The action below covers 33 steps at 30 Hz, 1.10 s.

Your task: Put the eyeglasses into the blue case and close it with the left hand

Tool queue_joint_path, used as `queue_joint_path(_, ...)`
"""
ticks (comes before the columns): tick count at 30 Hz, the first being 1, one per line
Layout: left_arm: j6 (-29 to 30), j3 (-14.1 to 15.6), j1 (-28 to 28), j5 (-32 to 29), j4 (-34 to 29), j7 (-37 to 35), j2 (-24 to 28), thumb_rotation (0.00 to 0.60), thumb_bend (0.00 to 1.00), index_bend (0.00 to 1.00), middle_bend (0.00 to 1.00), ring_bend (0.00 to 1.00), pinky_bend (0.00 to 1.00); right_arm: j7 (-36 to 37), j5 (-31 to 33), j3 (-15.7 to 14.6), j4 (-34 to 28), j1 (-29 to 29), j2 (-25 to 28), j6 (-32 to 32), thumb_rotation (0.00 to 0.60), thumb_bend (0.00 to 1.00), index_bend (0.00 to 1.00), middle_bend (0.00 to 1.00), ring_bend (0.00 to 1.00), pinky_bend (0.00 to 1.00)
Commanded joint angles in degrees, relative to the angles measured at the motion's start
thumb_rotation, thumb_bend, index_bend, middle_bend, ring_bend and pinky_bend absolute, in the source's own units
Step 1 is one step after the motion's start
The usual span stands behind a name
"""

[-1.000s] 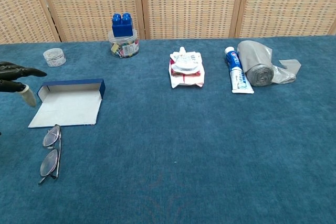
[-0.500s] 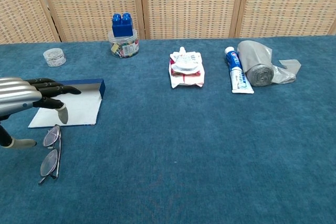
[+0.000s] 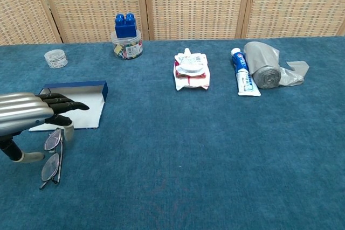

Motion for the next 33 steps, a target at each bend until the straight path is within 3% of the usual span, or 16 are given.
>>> queue_joint_path(1, 0.06, 0.39, -0.08, -0.46, 0.56, 0.33, -0.36, 0.6, 0.33, 0.37, 0.0, 0.0, 0.0, 0.01, 0.01, 0.0, 0.03, 0.0, -0.02, -0.01, 0.6, 0.0, 0.0, 0.0, 0.0, 0.0)
queue_joint_path(33, 2.46, 2.66, -0.46, -2.73, 2.65, 0.35, -2.17, 0.6, 0.44, 0.56, 0.0, 0.0, 0.0, 1.23, 0.14, -0.01, -0.23, 0.17, 0.23, -0.47, 0.6, 0.0, 0.0, 0.0, 0.0, 0.0)
